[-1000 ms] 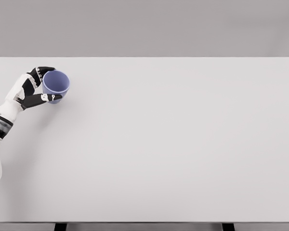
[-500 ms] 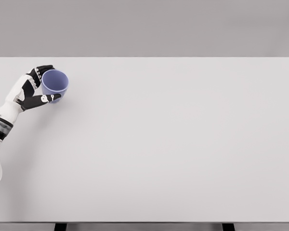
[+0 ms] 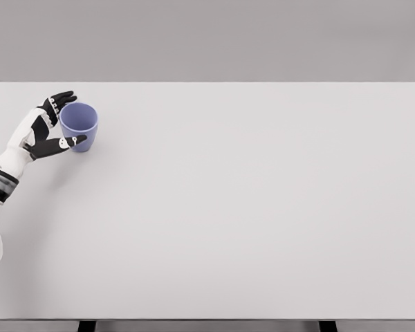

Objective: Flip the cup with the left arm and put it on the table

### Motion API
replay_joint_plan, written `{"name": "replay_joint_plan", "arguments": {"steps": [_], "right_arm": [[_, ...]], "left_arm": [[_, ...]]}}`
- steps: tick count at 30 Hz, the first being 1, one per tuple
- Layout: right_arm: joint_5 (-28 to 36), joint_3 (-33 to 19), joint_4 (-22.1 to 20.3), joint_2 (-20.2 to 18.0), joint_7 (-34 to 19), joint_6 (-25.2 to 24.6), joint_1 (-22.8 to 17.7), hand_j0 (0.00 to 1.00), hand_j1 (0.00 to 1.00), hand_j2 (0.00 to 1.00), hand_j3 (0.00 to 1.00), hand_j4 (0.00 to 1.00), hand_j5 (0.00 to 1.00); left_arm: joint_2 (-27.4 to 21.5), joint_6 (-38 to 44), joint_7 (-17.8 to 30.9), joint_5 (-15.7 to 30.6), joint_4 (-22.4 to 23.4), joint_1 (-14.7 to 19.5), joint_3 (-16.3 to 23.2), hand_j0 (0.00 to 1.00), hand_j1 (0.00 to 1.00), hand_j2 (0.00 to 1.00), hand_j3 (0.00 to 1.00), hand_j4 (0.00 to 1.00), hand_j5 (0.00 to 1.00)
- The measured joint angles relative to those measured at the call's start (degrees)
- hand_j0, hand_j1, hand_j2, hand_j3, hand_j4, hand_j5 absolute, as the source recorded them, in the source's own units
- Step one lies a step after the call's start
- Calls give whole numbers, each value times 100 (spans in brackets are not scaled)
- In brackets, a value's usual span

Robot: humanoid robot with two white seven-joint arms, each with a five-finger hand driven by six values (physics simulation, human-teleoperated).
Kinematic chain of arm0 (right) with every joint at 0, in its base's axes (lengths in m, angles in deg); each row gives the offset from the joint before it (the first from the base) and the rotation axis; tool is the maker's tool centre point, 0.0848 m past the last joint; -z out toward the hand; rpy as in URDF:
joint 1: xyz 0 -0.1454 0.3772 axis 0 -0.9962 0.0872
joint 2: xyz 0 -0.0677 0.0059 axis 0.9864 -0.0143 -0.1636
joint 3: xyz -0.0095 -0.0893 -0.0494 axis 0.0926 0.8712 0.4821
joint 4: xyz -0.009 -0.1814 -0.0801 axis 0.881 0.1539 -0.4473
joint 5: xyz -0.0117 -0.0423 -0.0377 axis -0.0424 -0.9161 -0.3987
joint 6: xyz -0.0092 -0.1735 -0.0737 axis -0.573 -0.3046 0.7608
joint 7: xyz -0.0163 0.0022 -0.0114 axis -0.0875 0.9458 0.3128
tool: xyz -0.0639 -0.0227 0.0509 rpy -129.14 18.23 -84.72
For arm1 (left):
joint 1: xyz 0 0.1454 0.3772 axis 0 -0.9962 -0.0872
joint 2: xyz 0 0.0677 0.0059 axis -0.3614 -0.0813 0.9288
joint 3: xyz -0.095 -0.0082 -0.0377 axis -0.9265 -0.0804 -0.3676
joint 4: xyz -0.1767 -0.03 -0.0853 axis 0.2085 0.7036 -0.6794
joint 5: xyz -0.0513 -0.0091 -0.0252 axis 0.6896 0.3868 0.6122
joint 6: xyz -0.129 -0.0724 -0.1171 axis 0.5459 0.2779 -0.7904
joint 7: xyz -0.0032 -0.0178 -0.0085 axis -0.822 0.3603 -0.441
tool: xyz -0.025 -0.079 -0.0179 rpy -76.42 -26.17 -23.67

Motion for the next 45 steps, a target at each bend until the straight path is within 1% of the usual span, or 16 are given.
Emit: {"name": "replay_joint_plan", "arguments": {"steps": [2,5,6,13,16,26,31,36,38,44,45], "right_arm": [[0,0,0,0,0,-1,0,100,100,100,100,100,100],[0,0,0,0,0,-3,0,100,100,100,100,100,100],[0,0,0,0,0,-2,0,100,100,100,100,100,100],[0,0,0,0,0,-3,0,100,100,100,100,100,100],[0,0,0,0,0,-2,0,100,100,100,100,100,100],[0,0,0,0,0,-2,0,100,100,100,100,100,100],[0,0,0,0,0,-2,0,100,100,100,100,100,100],[0,0,0,0,0,0,0,100,100,100,100,100,100],[0,0,0,0,0,-1,0,100,100,100,100,100,100],[0,0,0,0,0,-3,0,100,100,100,100,100,100],[-1,0,0,0,0,-4,0,100,100,100,100,100,100]], "left_arm": [[0,-4,0,0,-1,0,0,89,89,89,89,89,89],[-2,-5,0,0,-2,0,-2,98,98,98,98,98,98],[-4,-4,0,0,-2,0,-2,99,99,99,99,99,99],[-16,-7,0,11,-6,-9,-10,100,100,100,100,100,100],[-35,8,-17,117,-31,-97,-32,100,100,100,100,100,100],[-90,-2,-1,138,-45,-88,-81,100,100,100,100,100,100],[-137,-7,0,144,-46,-97,-175,100,100,100,100,100,100],[-259,-63,0,188,-57,-140,-294,100,100,100,100,100,100],[-346,-99,0,235,-72,-202,-310,100,100,100,100,100,100],[-629,-177,0,320,-117,-211,-323,100,100,100,100,100,100],[-667,-189,0,320,-136,-307,-320,100,100,100,100,100,100]]}}
